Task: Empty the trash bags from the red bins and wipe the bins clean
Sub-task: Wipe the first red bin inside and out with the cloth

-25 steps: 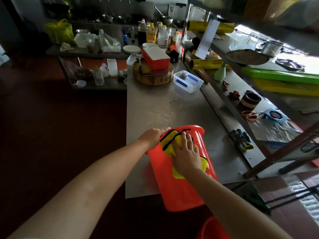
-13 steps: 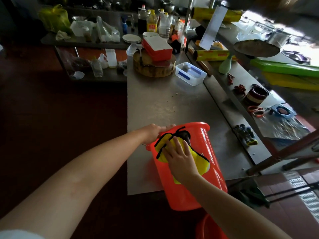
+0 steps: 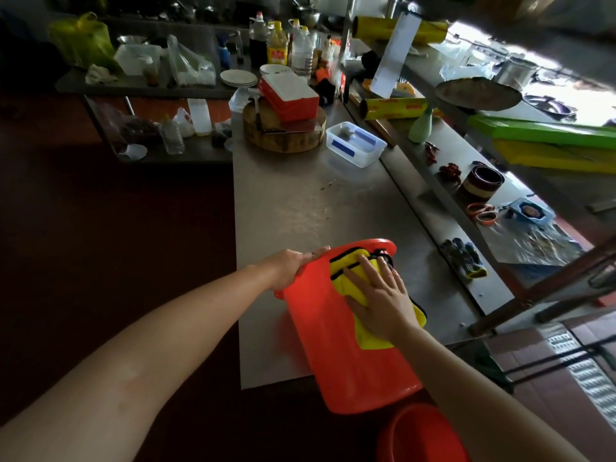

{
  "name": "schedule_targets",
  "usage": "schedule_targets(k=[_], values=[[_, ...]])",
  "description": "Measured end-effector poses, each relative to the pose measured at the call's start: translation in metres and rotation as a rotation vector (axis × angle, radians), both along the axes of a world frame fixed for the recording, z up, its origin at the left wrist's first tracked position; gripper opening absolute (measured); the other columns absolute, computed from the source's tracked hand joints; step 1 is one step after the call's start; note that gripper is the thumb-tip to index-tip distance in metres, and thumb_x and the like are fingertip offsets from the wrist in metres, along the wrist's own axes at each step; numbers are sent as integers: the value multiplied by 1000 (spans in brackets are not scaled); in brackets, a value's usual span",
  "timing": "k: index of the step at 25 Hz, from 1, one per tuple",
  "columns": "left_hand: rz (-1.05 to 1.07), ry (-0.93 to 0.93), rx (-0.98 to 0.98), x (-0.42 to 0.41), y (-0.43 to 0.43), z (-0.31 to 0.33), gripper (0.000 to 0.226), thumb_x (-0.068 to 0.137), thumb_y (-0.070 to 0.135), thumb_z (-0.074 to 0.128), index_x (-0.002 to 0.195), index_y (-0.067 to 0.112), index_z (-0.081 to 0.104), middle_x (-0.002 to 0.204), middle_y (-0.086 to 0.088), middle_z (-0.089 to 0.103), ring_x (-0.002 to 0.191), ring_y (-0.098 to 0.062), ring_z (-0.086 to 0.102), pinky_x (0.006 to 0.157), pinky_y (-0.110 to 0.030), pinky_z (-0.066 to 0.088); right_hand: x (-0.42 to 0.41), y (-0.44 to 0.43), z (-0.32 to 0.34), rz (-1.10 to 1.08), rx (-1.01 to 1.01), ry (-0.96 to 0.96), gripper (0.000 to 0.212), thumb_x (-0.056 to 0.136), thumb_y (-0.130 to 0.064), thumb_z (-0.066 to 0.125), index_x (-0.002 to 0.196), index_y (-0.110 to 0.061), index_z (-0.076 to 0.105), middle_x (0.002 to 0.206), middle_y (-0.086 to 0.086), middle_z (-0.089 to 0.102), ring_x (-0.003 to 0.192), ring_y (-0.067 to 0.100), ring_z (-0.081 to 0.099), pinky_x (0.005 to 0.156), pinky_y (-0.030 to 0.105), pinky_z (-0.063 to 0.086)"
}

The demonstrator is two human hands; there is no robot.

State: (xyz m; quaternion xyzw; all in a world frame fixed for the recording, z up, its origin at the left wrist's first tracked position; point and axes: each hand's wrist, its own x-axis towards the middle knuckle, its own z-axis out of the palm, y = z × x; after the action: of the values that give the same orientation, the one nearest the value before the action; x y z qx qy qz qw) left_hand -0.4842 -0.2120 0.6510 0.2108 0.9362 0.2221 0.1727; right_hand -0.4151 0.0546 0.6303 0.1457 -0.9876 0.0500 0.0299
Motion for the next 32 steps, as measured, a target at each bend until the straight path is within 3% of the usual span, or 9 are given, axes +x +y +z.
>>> schedule_targets(k=[3, 8, 11, 14, 19, 21, 24, 28, 32], values=[[5, 17, -6, 2, 7, 3, 88, 94, 3, 42, 146, 67, 11, 83, 3, 52, 68, -11, 57, 59, -14, 45, -8, 23, -6, -156, -201, -74, 63, 89, -75, 39, 148, -63, 20, 167, -18, 9, 155, 24, 13, 121, 49, 25], [63, -37, 8, 8, 17, 11, 67, 103, 28, 39, 142, 73, 8, 80, 9, 46, 66, -7, 54, 61, -16, 45, -16, 46, 1, -403, -580, -254, 58, 90, -69, 49, 145, -62, 31, 162, -24, 21, 144, 20, 37, 108, 46, 41], [21, -27, -37, 8, 21, 15, 72, 102, 25, 41, 149, 64, 3, 85, 8, 46, 70, -5, 50, 68, -19, 40, -2, 21, -4, -344, -343, -143, 59, 95, -64, 47, 150, -56, 27, 167, -11, 13, 149, 33, 26, 111, 52, 37], [-5, 2, -43, 7, 21, 16, 73, 101, 22, 43, 153, 56, 6, 88, 1, 48, 76, -15, 56, 75, -23, 42, 20, -27, -11, -136, -6, -46, 64, 95, -65, 42, 153, -54, 16, 169, -3, -5, 152, 44, -2, 118, 62, 16], [179, -93, 107, 15, 12, 4, 62, 87, 74, 23, 135, 43, 49, 85, 4, 50, 64, -5, 52, 73, -24, 52, 43, -62, -27, 228, 299, 1, 67, 94, -56, 52, 155, -45, 27, 169, -1, -5, 149, 48, -19, 115, 71, -4], [212, -87, 150, 19, 10, -2, 65, 89, 80, 34, 125, 31, 60, 84, 1, 50, 64, -11, 55, 81, -35, 59, 41, -53, -22, 245, 223, 47, 63, 91, -59, 52, 151, -46, 37, 169, -4, 6, 153, 42, -6, 118, 69, 8], [230, -64, 164, 25, 9, -3, 83, 74, 93, 40, 111, 24, 65, 79, -4, 53, 63, -17, 62, 76, -34, 62, 35, -20, -14, 116, 66, 57, 61, 89, -69, 43, 148, -55, 33, 169, -10, 7, 155, 36, 6, 118, 63, 23], [205, -39, 83, 34, 7, -6, 48, 100, 49, 51, 146, 48, 40, 101, -2, 54, 83, -23, 64, 71, -35, 60, 28, 17, -14, -154, -125, -26, 63, 85, -83, 29, 145, -69, 14, 168, -14, -4, 155, 29, 7, 116, 55, 29], [222, -4, 110, 34, 15, 4, 39, 90, 80, 38, 99, 51, 64, 84, 11, 55, 79, -21, 61, 79, -41, 58, 20, 27, -10, -300, -287, -134, 67, 80, -90, 23, 142, -73, 8, 169, -7, 2, 151, 30, 21, 109, 53, 39]])
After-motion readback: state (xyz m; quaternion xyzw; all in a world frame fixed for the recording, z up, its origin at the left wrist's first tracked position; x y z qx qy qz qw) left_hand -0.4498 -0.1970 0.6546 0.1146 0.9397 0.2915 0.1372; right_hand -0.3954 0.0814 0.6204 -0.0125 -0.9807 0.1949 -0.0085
